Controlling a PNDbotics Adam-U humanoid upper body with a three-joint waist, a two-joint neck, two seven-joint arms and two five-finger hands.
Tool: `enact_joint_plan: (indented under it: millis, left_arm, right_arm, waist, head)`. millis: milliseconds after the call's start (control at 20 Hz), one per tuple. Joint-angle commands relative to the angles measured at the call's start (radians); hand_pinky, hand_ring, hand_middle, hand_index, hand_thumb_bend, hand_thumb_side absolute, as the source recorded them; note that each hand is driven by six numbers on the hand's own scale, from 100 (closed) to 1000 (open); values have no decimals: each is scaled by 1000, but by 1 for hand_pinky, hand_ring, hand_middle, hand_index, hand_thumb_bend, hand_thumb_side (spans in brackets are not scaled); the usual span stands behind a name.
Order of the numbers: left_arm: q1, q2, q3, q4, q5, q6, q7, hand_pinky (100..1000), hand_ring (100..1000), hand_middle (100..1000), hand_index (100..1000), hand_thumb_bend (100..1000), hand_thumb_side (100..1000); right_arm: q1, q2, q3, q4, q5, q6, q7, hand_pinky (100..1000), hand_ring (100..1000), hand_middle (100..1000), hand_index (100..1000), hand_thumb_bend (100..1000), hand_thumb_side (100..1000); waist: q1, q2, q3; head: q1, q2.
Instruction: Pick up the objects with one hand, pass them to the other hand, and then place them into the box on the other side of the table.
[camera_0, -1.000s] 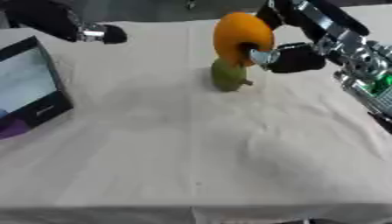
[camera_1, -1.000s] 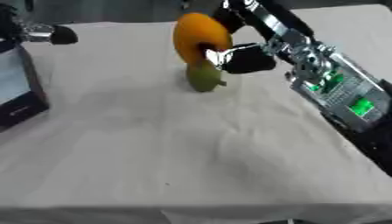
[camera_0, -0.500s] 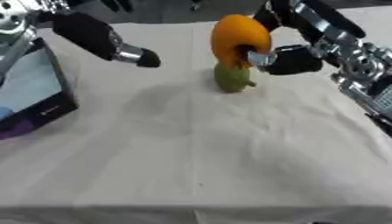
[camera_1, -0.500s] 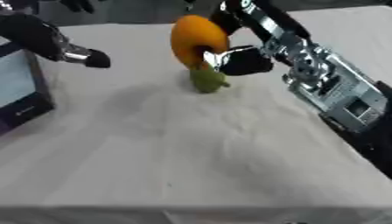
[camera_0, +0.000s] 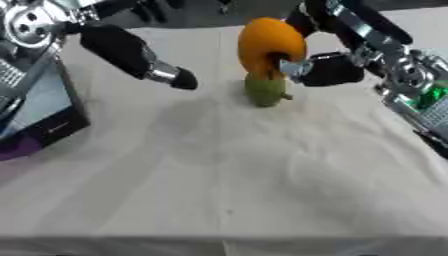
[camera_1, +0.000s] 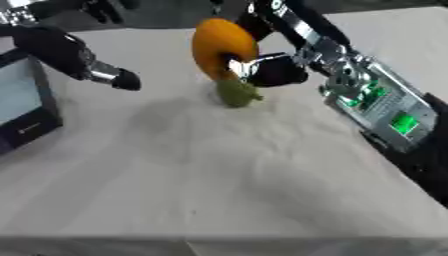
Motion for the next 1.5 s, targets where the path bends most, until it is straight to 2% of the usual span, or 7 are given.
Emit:
enact_joint_plan:
  millis: [50, 650, 1500]
  left_arm:
    - [-26, -10, 0, -8, -16, 10, -1, 836, 785, 817, 867, 836, 360]
    - [-52, -75, -4, -18, -32, 27, 18, 837, 784, 818, 867, 846, 346]
    - [-63, -124, -7, -30, -30, 40, 47, 832, 778, 813, 860, 847, 330]
  right_arm:
    - [-19, -4, -7, -20, 7, 4, 2, 689, 617, 467, 533, 218, 100]
    - [-38, 19, 11, -20, 22, 9, 13, 688, 617, 467, 533, 214, 100]
    - [-50, 33, 26, -20, 36, 2, 27, 687, 616, 467, 533, 210, 100]
  waist:
    - [12, -38, 1]
    - [19, -28, 19]
    - [26, -10, 34]
  head:
    - [-1, -7]
    - [-12, -18]
    - [-29, -36]
